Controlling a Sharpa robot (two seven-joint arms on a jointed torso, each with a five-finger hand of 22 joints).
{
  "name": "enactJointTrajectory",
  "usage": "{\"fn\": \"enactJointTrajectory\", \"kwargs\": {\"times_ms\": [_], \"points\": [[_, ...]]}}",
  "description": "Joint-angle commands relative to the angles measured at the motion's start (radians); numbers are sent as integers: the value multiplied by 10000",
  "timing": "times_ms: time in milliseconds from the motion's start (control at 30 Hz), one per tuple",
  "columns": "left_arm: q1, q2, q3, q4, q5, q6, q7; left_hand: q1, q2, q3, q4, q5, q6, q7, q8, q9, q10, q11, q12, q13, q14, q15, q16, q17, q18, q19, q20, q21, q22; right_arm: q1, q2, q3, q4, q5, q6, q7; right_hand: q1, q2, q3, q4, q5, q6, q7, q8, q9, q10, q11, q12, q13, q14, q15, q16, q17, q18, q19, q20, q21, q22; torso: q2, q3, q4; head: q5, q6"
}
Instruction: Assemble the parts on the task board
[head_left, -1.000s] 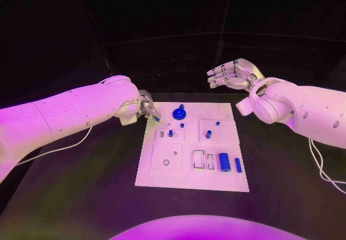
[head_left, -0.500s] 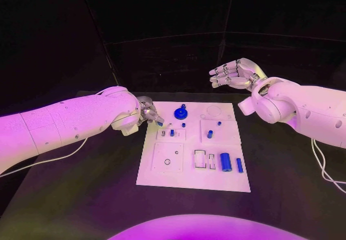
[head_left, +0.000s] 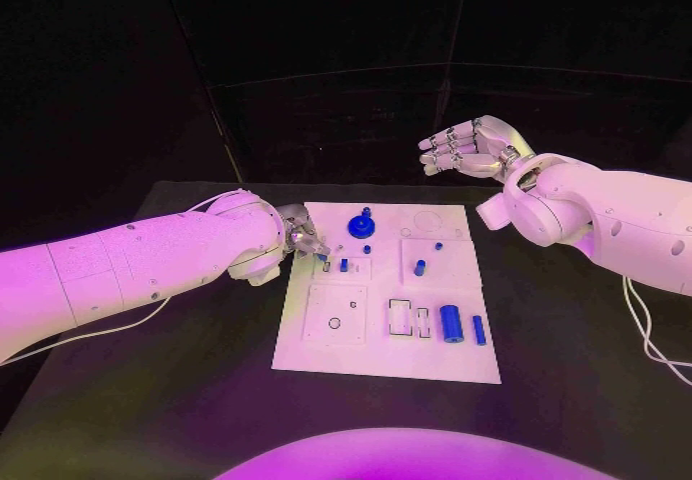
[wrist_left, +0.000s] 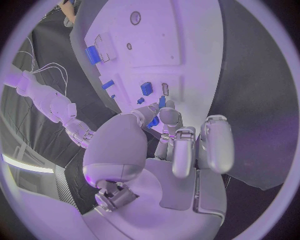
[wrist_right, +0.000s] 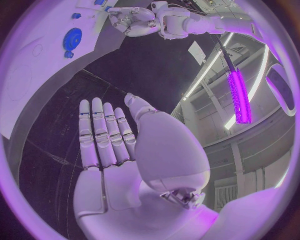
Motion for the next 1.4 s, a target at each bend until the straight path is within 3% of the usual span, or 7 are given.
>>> {"fn": "enactJointTrajectory", "kwargs": {"times_ms": [33, 567, 1400], "points": [[-16, 12, 3, 44, -626, -181, -152, -49, 69, 1133, -1052, 23, 32, -83, 84, 50, 62, -38, -14, -5, 1074, -69, 31, 2634, 56, 185, -74, -6, 71, 18, 6, 8, 5, 30, 88, 84, -86, -24, 48, 8, 66, 26, 243, -35, -6, -12, 49, 66, -13, 68, 5, -51, -16, 110, 70, 26, -52, -9, 9, 4, -12, -3, -19], [-104, 174, -101, 20, -1049, 197, -353, -121, 45, 1190, -1039, 22, 15, -97, 160, 90, 52, -51, -55, -76, 1074, -80, 31, 2634, 60, 182, -83, -23, 57, 16, 22, 7, -4, 30, 74, 117, -90, -23, 52, 7, 75, 25, 243, -36, -6, -15, 49, 67, -14, 69, 5, -54, -18, 110, 75, 26, -59, -13, 2, 7, -6, 10, -33], [-134, 140, -110, 169, -1058, 224, -332, -197, 58, 1264, -1003, 22, -17, -108, 240, 132, 48, -60, -68, -102, 1074, -90, 31, 2634, 61, 181, -94, -33, 51, 12, 59, 6, -57, 30, 135, 122, -90, -23, 52, 7, 75, 25, 243, -36, -6, -15, 49, 67, -14, 69, 5, -54, -18, 110, 75, 26, -59, -13, 0, 10, -4, -17, -85]]}}
